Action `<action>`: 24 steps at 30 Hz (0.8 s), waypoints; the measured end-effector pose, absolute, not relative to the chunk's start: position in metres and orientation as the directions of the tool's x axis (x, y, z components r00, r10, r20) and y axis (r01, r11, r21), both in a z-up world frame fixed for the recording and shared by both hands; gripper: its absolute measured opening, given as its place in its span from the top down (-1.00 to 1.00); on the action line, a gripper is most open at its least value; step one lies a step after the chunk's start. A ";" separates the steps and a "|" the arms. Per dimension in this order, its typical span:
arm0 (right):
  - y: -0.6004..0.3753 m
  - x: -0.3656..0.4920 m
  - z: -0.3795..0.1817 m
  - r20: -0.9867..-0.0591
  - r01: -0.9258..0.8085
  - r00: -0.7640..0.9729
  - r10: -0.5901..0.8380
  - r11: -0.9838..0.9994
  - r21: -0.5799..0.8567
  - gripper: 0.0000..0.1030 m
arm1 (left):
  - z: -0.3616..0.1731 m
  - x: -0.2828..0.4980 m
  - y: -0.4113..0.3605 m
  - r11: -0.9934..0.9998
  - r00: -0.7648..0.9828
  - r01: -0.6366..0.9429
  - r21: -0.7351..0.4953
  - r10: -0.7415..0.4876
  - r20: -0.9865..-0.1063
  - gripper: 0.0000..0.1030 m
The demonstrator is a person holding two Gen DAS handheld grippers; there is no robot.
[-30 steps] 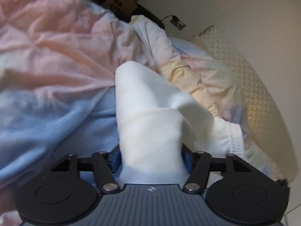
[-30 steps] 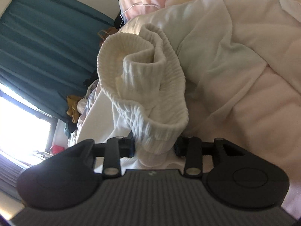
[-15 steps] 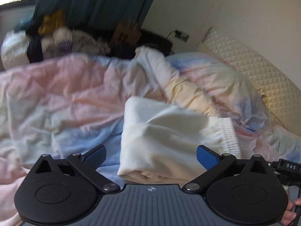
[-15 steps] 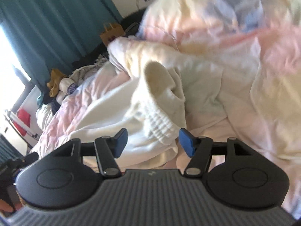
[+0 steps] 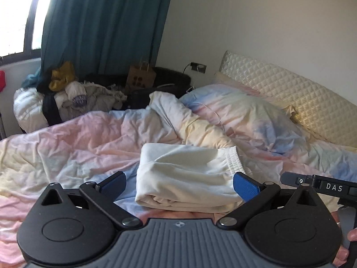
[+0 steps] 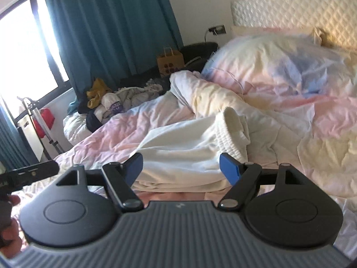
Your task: Fold clothes
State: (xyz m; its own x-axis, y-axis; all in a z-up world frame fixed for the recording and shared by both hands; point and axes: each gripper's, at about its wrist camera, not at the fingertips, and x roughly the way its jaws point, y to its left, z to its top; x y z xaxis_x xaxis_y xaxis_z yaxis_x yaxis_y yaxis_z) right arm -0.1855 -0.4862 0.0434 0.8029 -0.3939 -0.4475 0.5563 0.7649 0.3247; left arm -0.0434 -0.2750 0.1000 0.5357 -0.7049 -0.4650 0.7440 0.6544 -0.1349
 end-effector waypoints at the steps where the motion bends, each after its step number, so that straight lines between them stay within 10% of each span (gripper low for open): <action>1: -0.479 -0.188 0.047 -0.441 0.554 0.805 -0.397 0.770 0.317 -0.50 | 0.102 -0.050 -0.272 0.659 0.547 0.742 -0.118 -0.698 -0.462 -0.99; 24: -0.395 -0.183 0.033 -0.419 0.592 0.764 -0.490 0.791 0.154 -0.50 | 0.093 -0.090 -0.200 0.707 0.639 0.707 -0.004 -0.641 -0.426 -0.99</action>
